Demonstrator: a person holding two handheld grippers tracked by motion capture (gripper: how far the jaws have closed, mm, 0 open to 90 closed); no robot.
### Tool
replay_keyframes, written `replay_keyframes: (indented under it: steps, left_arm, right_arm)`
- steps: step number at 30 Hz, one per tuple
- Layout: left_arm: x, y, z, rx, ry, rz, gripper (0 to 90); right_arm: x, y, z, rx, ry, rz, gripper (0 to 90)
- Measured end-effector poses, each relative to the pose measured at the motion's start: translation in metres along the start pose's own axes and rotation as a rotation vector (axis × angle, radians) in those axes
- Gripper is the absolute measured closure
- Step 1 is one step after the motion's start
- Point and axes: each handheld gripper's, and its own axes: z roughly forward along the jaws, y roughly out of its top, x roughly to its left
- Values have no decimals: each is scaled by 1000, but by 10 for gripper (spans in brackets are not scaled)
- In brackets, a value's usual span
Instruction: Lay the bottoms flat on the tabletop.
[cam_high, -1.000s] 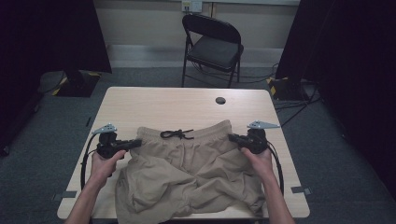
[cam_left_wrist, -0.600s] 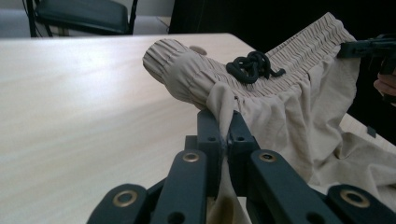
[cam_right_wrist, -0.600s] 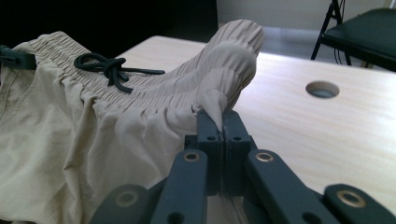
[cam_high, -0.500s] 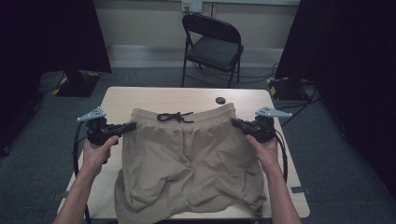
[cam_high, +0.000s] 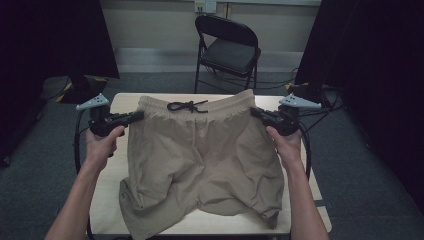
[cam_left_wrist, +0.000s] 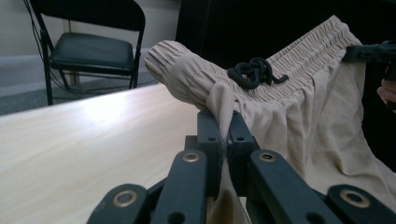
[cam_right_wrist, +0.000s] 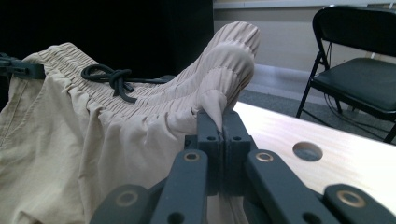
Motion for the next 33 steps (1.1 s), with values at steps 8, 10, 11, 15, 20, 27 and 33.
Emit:
replay_keyframes:
  steps: [8, 10, 11, 15, 20, 27, 33]
  left_arm:
    - [-2, 32, 1, -40, -13, 23, 877]
    - [-1, 39, 2, -49, -22, 21, 876]
    - [-1, 44, 3, -57, -19, 26, 877]
    - [3, 65, 7, -76, -4, 50, 877]
    - [25, 76, 26, -111, 8, 7, 877]
    - [42, 63, 58, -28, 43, -20, 871]
    - [51, 56, 69, -6, 122, -62, 641]
  right_arm:
    - [-4, 22, 1, -34, -8, 0, 888]
    - [-5, 26, 2, -39, -8, -3, 888]
    - [-6, 29, 2, -39, -14, -6, 888]
    - [-11, 43, 5, -52, -27, -4, 888]
    - [-21, 59, 15, -69, -45, 10, 888]
    - [-39, 55, 38, -25, -98, 45, 887]
    - [-57, 40, 58, 62, -187, 88, 649]
